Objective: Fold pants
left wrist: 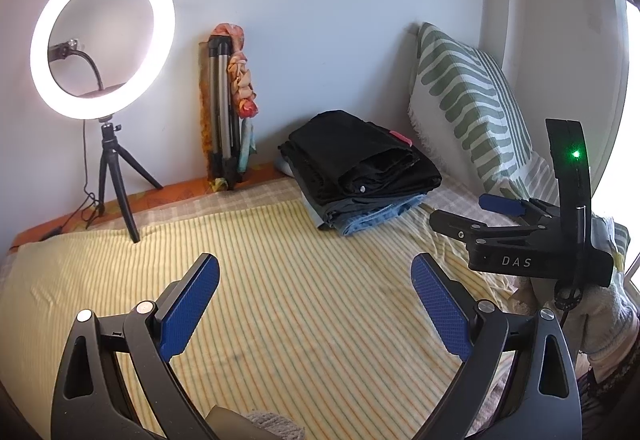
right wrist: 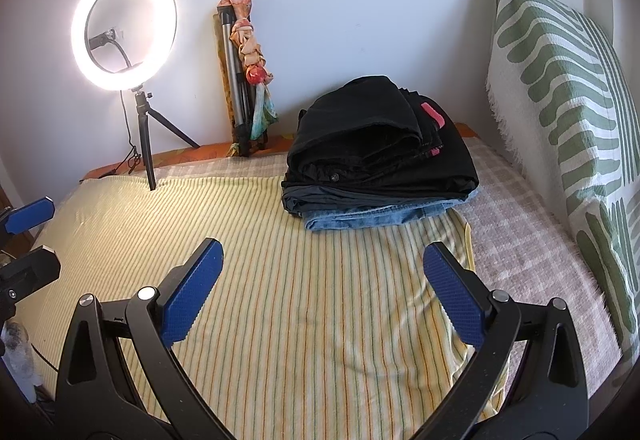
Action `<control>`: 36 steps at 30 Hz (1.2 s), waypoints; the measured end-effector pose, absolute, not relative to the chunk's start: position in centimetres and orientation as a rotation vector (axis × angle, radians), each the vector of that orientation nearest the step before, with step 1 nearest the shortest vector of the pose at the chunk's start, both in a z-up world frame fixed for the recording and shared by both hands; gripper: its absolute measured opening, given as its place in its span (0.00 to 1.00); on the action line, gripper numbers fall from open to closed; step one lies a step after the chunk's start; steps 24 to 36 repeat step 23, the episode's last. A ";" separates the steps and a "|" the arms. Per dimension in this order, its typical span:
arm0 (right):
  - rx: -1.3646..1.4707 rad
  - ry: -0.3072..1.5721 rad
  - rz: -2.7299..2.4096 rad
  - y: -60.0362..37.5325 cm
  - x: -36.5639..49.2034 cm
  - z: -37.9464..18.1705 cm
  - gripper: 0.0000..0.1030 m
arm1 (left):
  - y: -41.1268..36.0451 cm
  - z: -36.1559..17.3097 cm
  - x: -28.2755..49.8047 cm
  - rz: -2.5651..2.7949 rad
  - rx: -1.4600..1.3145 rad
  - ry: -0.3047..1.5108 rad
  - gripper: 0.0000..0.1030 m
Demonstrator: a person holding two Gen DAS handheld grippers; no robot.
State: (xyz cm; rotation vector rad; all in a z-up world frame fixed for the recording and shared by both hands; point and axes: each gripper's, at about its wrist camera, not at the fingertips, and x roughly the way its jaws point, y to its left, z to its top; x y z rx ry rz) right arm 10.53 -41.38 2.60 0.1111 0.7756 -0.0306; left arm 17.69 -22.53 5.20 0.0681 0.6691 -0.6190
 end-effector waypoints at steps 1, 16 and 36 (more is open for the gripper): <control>0.114 0.776 -0.030 -41.4 10.5 2.6 0.99 | -22.6 5.2 17.7 -0.621 0.069 0.671 0.94; 0.111 0.786 -0.024 -41.1 10.8 2.5 0.99 | -22.4 5.2 17.4 -0.613 0.075 0.656 0.94; 0.105 0.784 -0.018 -40.9 10.8 2.4 0.99 | -22.2 5.5 17.0 -0.613 0.083 0.614 0.94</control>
